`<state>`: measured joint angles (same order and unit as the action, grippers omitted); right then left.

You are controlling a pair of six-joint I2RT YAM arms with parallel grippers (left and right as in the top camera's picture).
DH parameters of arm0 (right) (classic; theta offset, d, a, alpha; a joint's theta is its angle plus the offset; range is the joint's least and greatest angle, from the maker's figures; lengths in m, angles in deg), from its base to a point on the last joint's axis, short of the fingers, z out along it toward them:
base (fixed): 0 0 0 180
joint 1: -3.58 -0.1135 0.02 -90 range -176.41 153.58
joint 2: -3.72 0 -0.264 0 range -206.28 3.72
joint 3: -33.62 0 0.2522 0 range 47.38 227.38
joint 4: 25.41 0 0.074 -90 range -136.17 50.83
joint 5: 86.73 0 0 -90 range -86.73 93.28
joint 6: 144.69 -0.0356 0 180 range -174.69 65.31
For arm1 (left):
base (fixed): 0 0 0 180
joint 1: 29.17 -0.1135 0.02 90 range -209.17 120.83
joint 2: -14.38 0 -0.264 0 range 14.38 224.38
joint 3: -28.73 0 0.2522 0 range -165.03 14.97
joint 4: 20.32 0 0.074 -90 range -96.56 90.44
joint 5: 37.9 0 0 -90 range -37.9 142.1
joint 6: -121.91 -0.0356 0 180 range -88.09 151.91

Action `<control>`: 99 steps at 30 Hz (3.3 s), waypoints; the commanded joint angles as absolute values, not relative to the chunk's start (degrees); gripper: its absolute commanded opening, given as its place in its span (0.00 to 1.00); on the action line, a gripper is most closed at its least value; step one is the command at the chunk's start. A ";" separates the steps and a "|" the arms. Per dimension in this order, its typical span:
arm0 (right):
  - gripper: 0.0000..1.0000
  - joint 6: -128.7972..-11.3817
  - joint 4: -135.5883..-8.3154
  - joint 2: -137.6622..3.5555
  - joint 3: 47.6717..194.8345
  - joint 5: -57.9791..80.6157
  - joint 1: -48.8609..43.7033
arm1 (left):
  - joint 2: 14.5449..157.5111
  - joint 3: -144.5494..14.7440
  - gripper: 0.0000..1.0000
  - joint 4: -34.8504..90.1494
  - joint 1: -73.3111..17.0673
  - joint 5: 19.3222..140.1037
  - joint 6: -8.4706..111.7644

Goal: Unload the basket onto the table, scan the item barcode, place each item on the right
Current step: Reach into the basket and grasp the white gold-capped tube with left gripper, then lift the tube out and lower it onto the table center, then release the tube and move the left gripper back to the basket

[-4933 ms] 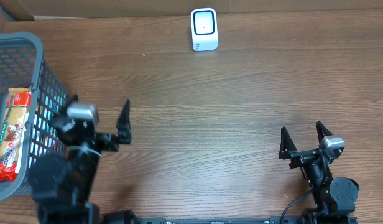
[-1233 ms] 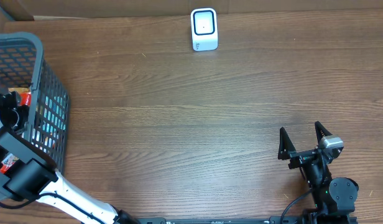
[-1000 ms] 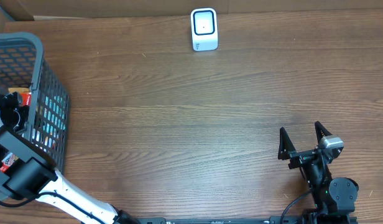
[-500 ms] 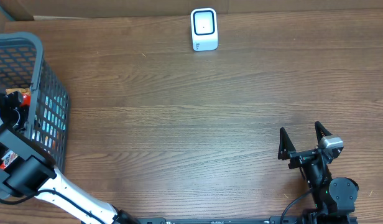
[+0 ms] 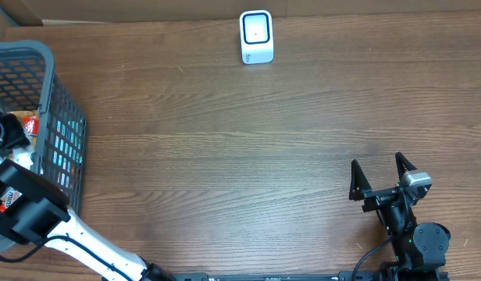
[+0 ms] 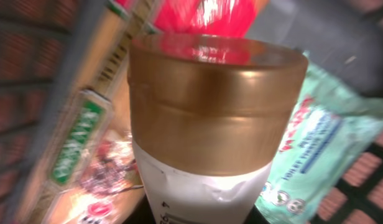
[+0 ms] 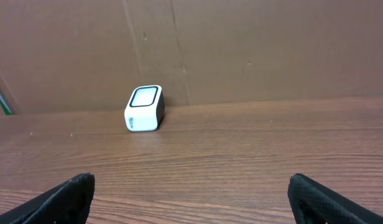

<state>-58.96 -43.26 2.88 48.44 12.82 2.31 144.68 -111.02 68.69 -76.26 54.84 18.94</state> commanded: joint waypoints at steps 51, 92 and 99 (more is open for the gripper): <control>1.00 -59.12 -43.07 3.56 47.82 12.29 1.83 | 106.93 -66.67 0.04 47.18 -24.88 64.85 40.12; 1.00 -59.12 -43.07 3.56 47.82 12.29 1.83 | 111.09 -73.06 1.00 38.52 -17.90 63.39 44.16; 1.00 -59.12 -43.07 3.56 47.82 12.29 1.83 | 105.25 -89.14 1.00 52.01 -17.97 57.33 39.61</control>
